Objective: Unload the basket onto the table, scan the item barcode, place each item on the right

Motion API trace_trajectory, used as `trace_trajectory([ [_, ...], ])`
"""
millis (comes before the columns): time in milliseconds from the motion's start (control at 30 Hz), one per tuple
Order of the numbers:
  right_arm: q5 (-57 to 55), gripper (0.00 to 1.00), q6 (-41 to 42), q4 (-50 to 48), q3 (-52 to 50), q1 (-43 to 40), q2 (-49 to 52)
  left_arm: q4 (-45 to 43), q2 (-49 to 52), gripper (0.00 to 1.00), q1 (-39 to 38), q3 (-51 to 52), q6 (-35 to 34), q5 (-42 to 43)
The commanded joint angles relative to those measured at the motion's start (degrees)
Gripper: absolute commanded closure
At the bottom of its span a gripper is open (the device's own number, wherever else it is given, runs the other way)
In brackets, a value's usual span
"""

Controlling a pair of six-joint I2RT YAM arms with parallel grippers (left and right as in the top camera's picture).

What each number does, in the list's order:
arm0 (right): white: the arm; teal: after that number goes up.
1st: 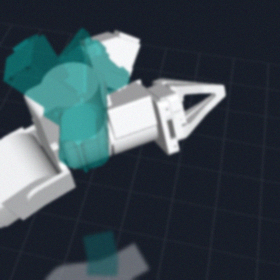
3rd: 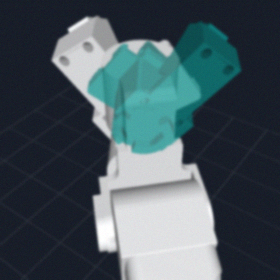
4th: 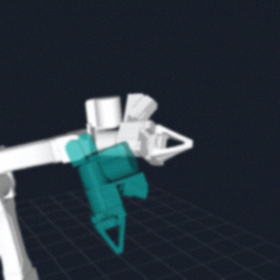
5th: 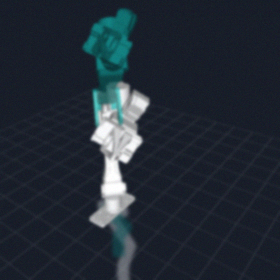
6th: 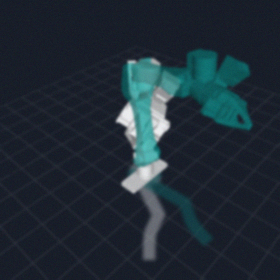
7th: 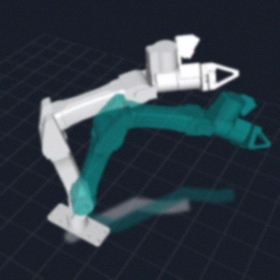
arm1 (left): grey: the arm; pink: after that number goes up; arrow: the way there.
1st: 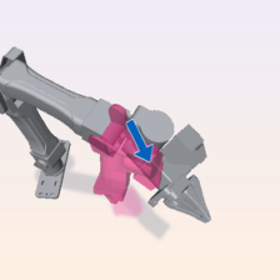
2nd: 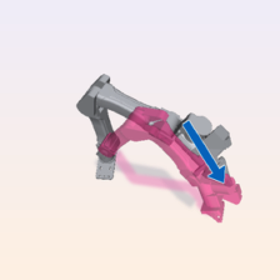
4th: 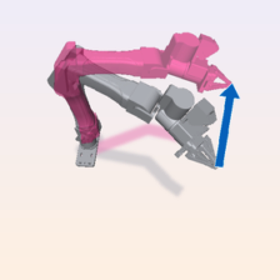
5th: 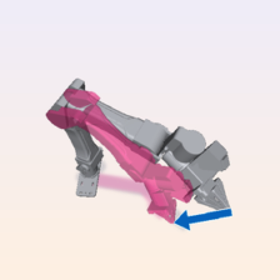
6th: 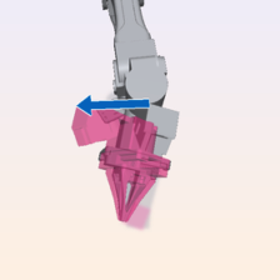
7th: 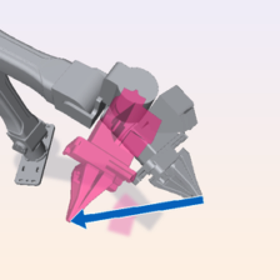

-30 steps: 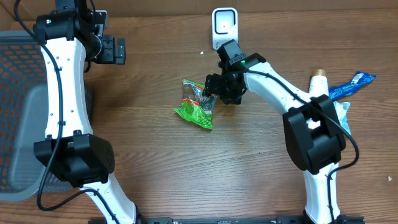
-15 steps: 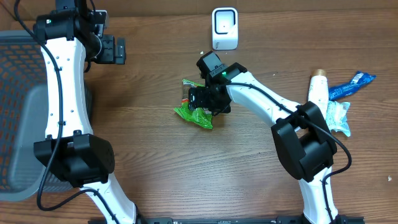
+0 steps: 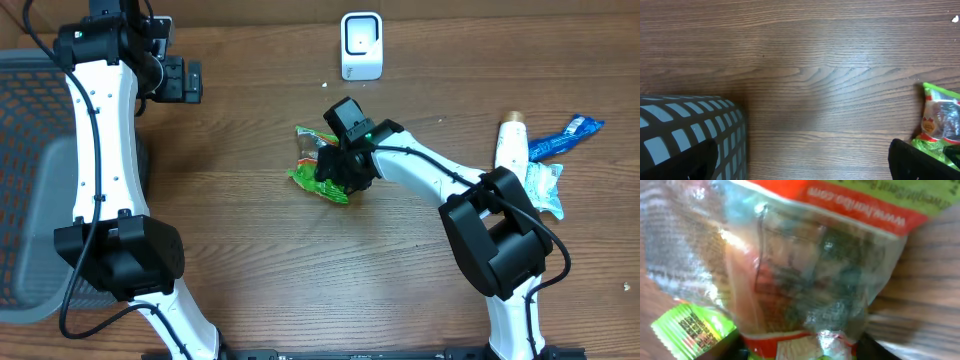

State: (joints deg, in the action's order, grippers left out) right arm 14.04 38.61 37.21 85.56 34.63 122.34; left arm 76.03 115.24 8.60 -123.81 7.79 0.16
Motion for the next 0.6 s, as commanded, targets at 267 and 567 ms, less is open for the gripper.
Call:
trace_trajectory([
  [267,4.74,0.96,-6.14,1.27,0.48,-2.23,0.28,0.00,-1.99,0.01,-0.48,-0.96,1.18,-0.22],
  [567,-0.50,0.96,-30.29,1.84,2.49,-8.02,-12.44,0.02,-1.99,0.00,-0.48,-0.96,1.18,-0.22],
])
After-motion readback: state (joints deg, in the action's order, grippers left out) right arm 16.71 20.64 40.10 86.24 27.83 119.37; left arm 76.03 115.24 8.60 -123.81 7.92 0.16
